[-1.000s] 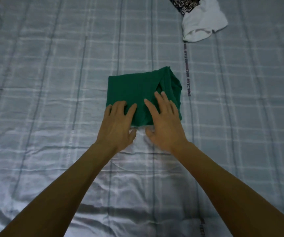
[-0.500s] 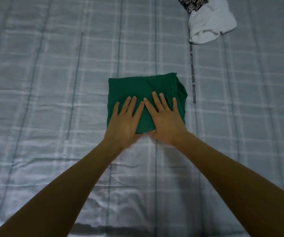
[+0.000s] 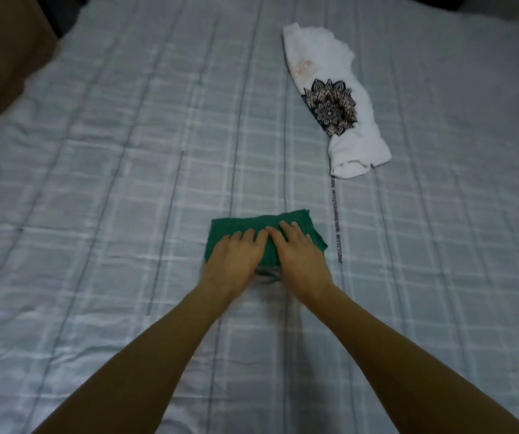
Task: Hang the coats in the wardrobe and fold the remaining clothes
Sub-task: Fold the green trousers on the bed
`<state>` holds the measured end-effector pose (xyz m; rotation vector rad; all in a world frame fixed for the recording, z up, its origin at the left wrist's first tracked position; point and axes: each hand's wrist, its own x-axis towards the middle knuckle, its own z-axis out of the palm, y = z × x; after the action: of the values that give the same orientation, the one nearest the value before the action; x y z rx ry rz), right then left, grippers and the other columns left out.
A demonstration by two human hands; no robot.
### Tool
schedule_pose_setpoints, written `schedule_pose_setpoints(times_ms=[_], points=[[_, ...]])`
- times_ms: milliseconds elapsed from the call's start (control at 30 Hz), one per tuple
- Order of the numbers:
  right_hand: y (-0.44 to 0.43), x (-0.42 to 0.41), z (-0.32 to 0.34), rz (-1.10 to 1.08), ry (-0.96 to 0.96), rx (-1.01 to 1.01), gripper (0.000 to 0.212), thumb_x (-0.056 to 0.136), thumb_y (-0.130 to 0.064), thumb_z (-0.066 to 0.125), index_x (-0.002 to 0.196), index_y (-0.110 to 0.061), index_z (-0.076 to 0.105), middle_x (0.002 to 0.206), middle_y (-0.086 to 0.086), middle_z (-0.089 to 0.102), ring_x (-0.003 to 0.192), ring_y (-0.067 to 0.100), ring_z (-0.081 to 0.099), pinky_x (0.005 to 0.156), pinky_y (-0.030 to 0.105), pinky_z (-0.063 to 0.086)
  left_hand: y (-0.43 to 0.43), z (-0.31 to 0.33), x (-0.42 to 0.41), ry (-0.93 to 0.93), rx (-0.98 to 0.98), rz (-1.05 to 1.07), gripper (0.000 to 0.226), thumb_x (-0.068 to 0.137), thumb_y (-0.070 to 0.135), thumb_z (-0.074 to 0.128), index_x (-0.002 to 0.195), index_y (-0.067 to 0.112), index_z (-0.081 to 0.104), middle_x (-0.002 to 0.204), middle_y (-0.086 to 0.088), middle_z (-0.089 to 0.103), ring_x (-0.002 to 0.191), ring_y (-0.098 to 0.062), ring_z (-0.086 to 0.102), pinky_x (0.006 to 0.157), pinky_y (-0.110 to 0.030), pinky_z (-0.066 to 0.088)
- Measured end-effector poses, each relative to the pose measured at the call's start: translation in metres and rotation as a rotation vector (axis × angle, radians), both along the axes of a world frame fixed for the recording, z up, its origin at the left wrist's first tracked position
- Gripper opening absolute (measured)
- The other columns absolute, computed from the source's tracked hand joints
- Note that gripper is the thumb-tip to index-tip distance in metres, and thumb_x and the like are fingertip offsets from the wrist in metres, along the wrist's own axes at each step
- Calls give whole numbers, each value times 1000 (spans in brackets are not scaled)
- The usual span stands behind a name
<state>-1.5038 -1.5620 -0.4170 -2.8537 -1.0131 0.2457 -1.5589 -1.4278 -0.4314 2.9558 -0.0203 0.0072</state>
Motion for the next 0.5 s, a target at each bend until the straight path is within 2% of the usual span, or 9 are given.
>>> schedule_pose_setpoints(times_ms=[100, 200, 333, 433, 500], points=[[22, 2, 37, 63, -17, 67, 68, 72, 0, 72, 135, -5, 47, 137, 29, 45, 128, 47, 40, 99, 61, 39, 19, 40, -5, -73, 0, 70, 57, 53, -3, 76, 108, 4, 63, 76, -12, 65, 58, -26, 61, 50, -32, 51], [47, -2, 81, 122, -90, 148, 72, 59, 8, 78, 126, -5, 56, 126, 29, 55, 117, 47, 52, 90, 61, 47, 42, 88, -19, -158, 29, 137, 52, 55, -5, 75, 105, 4, 64, 74, -10, 64, 57, -24, 59, 50, -31, 51], [83, -21, 155, 242, -158, 269, 72, 55, 11, 79, 122, -4, 58, 122, 28, 58, 112, 47, 56, 86, 61, 49, 68, 169, -52, -267, 123, 224, 51, 54, -4, 77, 103, 6, 65, 74, -7, 64, 57, -22, 59, 51, -31, 51], [109, -45, 216, 337, -212, 321, 75, 60, 11, 75, 129, -7, 54, 129, 26, 54, 119, 45, 52, 93, 58, 46, 85, 231, -89, -329, 213, 327, 57, 54, -4, 75, 109, 4, 66, 78, -10, 67, 58, -24, 61, 51, -30, 51], [125, -69, 256, 416, -228, 351, 73, 72, 10, 66, 138, -10, 44, 141, 22, 44, 131, 41, 40, 104, 55, 37, 94, 268, -118, -349, 276, 390, 62, 54, -4, 74, 114, 3, 64, 80, -12, 67, 59, -26, 62, 51, -30, 50]])
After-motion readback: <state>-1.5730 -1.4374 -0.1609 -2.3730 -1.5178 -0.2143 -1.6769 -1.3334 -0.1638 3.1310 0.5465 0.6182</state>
